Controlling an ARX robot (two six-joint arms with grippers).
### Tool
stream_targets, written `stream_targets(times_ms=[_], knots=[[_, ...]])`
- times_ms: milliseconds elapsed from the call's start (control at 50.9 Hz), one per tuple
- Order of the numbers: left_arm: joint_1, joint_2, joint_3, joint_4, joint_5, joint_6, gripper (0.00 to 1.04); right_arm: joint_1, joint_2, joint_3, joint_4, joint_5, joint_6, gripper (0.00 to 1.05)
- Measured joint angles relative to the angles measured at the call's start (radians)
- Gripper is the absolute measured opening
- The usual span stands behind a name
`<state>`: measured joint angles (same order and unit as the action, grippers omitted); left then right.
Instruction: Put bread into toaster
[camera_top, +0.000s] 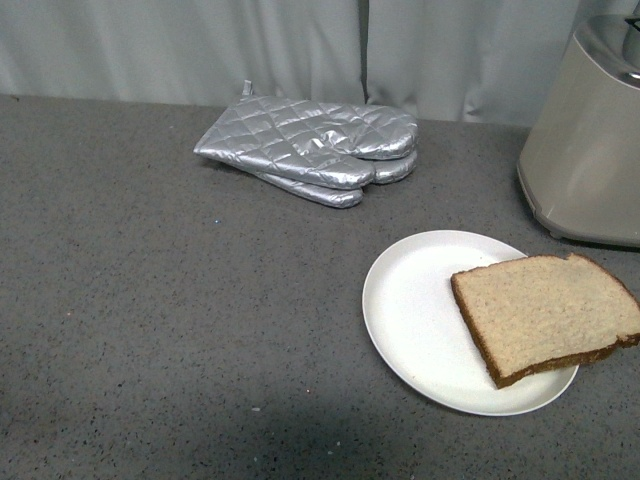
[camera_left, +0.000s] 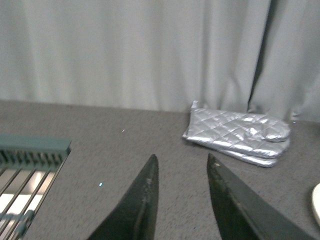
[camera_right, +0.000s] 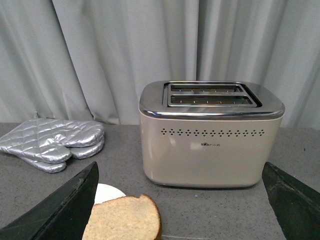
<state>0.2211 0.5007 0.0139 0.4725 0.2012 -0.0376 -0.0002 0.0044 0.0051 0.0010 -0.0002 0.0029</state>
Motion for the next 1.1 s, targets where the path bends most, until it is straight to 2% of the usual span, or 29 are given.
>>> stream_targets(times_ms=[118, 138, 197, 295, 354, 609, 708, 1042, 1101], knots=[[-0.072, -0.094, 0.000, -0.069, -0.057, 0.020, 0.05, 0.000, 0.000, 0.000, 0.000, 0.002, 0.000, 0.95], [-0.078, -0.108, 0.000, -0.084, -0.068, 0.021, 0.04, 0.000, 0.000, 0.000, 0.000, 0.002, 0.000, 0.95], [-0.092, -0.156, 0.000, -0.134, -0.080, 0.023, 0.04, 0.000, 0.000, 0.000, 0.000, -0.002, 0.000, 0.95], [-0.189, -0.232, 0.000, -0.205, -0.194, 0.027, 0.04, 0.000, 0.000, 0.000, 0.000, -0.002, 0.000, 0.95], [-0.215, -0.261, 0.000, -0.231, -0.190, 0.030, 0.04, 0.000, 0.000, 0.000, 0.000, -0.001, 0.000, 0.95], [-0.218, -0.335, 0.000, -0.303, -0.200, 0.030, 0.04, 0.000, 0.000, 0.000, 0.000, 0.000, 0.000, 0.95], [-0.219, -0.469, 0.000, -0.462, -0.201, 0.030, 0.04, 0.000, 0.000, 0.000, 0.000, -0.001, 0.000, 0.95], [-0.219, -0.496, 0.000, -0.470, -0.201, 0.029, 0.04, 0.000, 0.000, 0.000, 0.000, -0.001, 0.000, 0.95], [-0.219, -0.496, 0.000, -0.470, -0.201, 0.030, 0.12, 0.000, 0.000, 0.000, 0.000, -0.001, 0.000, 0.95]])
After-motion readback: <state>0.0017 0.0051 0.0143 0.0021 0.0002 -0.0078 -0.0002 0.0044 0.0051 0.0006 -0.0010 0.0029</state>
